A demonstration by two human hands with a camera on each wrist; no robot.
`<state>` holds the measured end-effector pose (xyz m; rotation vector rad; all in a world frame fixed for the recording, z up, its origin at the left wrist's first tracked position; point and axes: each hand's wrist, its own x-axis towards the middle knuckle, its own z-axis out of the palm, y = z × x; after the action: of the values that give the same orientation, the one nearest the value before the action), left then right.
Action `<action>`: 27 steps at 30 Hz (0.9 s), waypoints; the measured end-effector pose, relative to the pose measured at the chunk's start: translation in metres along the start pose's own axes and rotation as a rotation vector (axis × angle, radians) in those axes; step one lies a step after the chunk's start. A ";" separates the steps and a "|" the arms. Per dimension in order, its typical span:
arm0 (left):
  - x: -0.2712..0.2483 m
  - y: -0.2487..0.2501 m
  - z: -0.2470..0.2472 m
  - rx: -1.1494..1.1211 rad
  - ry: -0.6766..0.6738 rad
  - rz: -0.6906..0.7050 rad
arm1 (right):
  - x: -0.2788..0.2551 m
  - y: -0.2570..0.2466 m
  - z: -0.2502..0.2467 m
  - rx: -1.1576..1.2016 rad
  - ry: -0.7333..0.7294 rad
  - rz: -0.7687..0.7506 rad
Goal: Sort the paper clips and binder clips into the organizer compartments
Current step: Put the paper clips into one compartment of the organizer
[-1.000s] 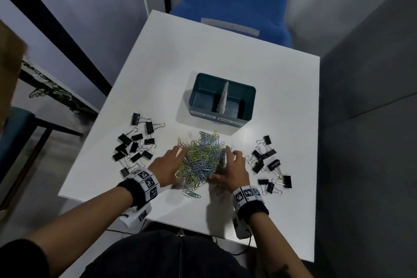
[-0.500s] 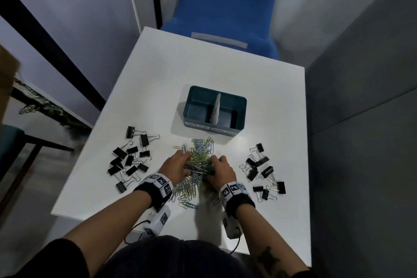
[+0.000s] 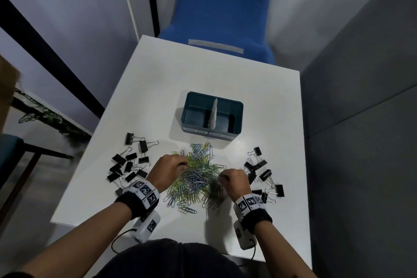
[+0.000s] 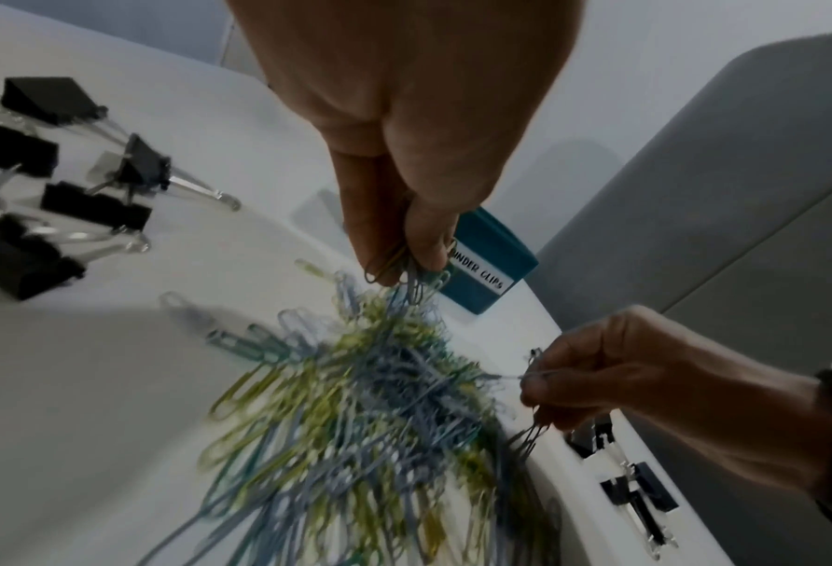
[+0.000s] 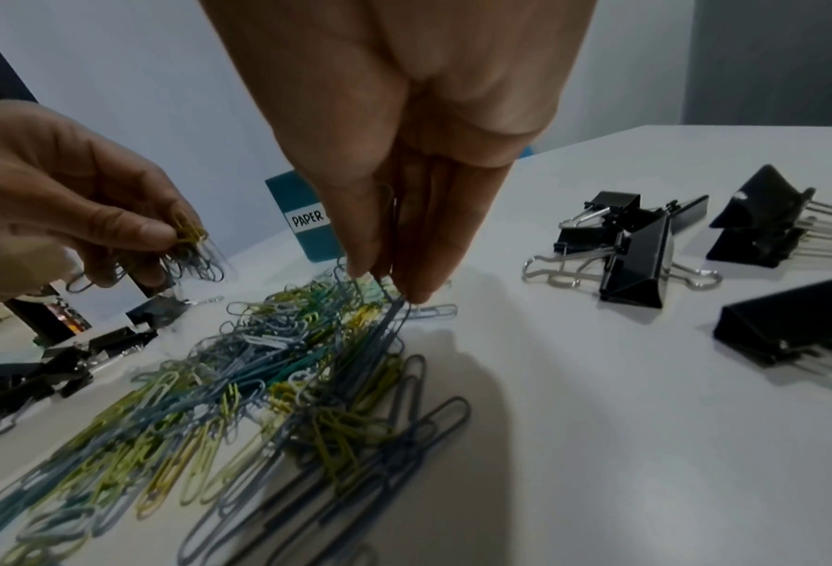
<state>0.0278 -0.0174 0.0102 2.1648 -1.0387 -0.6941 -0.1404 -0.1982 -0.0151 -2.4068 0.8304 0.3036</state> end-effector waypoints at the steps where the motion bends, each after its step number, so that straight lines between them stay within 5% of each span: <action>1: 0.002 0.005 -0.005 -0.014 0.015 0.009 | -0.002 0.000 -0.002 0.011 0.012 -0.010; 13: 0.098 0.076 -0.082 -0.123 0.327 0.103 | -0.020 -0.015 -0.044 0.194 0.090 -0.165; 18: 0.128 0.069 -0.077 -0.083 0.303 -0.003 | -0.011 -0.044 -0.081 0.255 0.142 -0.162; 23: 0.090 0.031 -0.042 0.086 0.333 -0.121 | 0.022 -0.086 -0.128 0.261 0.219 -0.233; 27: 0.061 -0.002 -0.015 0.201 0.160 -0.246 | 0.065 -0.121 -0.153 0.231 0.307 -0.287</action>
<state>0.0726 -0.0607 0.0073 2.5059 -0.7953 -0.5328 -0.0103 -0.2415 0.1377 -2.3403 0.5960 -0.2655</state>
